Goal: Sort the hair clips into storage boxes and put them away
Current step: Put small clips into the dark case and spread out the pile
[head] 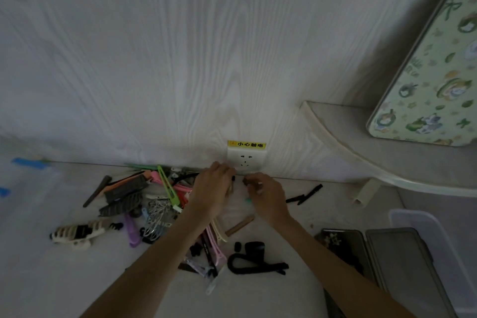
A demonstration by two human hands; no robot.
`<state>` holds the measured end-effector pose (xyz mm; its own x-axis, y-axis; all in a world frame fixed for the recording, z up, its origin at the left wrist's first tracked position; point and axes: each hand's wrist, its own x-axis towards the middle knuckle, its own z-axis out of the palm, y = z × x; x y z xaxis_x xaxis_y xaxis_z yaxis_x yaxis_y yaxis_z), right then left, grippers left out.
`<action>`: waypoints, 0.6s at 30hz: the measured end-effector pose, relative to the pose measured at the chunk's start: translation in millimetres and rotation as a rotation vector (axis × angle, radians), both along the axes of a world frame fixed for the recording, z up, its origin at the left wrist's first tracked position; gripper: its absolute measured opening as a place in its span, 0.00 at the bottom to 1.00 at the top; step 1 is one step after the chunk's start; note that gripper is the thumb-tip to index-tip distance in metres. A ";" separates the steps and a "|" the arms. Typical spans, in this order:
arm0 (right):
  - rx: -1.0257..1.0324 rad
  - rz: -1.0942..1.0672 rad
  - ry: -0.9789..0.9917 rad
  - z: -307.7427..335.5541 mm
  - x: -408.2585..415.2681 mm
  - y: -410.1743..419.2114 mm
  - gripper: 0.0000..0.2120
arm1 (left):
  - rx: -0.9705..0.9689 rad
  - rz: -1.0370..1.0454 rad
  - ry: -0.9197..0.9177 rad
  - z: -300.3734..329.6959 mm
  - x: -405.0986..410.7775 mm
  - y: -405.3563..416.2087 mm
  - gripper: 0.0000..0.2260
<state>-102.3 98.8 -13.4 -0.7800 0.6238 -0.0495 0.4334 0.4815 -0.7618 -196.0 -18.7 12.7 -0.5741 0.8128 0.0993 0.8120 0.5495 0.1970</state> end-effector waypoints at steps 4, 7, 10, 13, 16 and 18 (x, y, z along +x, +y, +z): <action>-0.099 -0.171 -0.061 -2.7 -13.7 7.6 0.10 | -0.082 0.010 0.003 -8.8 -4.6 16.4 0.10; -0.019 -0.173 -0.117 -11.2 -22.3 3.0 0.08 | -0.019 0.099 -0.019 -13.1 0.4 13.1 0.15; 0.044 -0.134 -0.125 -23.1 -25.0 -4.7 0.06 | -0.050 0.187 -0.060 -14.2 -1.0 2.8 0.15; 0.086 -0.040 -0.161 -26.0 -25.8 -5.4 0.07 | -0.067 0.269 -0.128 -11.7 -7.2 3.3 0.09; 0.092 0.059 -0.161 -15.9 -17.6 -0.2 0.08 | -0.151 0.268 -0.127 -9.1 -8.0 15.2 0.11; 0.029 0.084 -0.104 -1.3 -4.6 7.3 0.10 | -0.211 0.229 -0.116 -11.5 -4.5 25.8 0.11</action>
